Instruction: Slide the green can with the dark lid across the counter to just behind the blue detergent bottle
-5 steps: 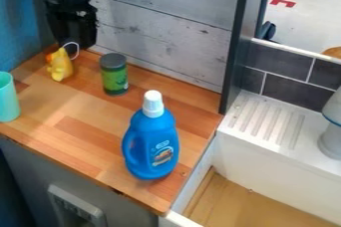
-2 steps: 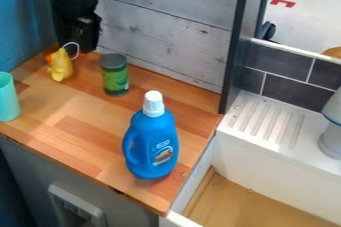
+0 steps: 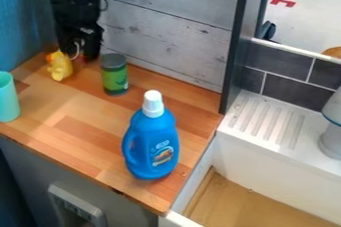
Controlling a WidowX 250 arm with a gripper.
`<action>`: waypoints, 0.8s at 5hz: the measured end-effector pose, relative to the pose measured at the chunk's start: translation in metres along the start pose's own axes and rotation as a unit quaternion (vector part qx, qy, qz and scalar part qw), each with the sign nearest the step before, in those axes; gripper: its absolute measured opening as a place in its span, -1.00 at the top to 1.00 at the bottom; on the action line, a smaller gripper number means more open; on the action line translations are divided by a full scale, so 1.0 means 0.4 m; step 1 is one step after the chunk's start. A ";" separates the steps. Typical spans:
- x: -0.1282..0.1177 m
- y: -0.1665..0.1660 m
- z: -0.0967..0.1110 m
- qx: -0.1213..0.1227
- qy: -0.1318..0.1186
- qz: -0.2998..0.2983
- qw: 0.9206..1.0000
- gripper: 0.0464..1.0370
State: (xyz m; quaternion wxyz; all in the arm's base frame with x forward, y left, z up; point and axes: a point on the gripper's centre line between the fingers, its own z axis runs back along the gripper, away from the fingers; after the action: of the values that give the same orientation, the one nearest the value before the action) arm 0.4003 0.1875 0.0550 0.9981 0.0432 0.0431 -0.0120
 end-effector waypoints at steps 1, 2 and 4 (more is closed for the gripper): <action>-0.003 -0.091 -0.045 -0.030 0.018 -0.029 0.999 -0.93; -0.011 -0.216 -0.052 -0.049 0.019 -0.072 0.996 -0.93; -0.020 -0.395 -0.044 -0.070 0.012 -0.123 0.990 -0.93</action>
State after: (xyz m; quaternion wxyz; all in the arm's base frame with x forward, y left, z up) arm 0.3866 0.0319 0.0248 0.9889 -0.0322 0.0608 -0.1314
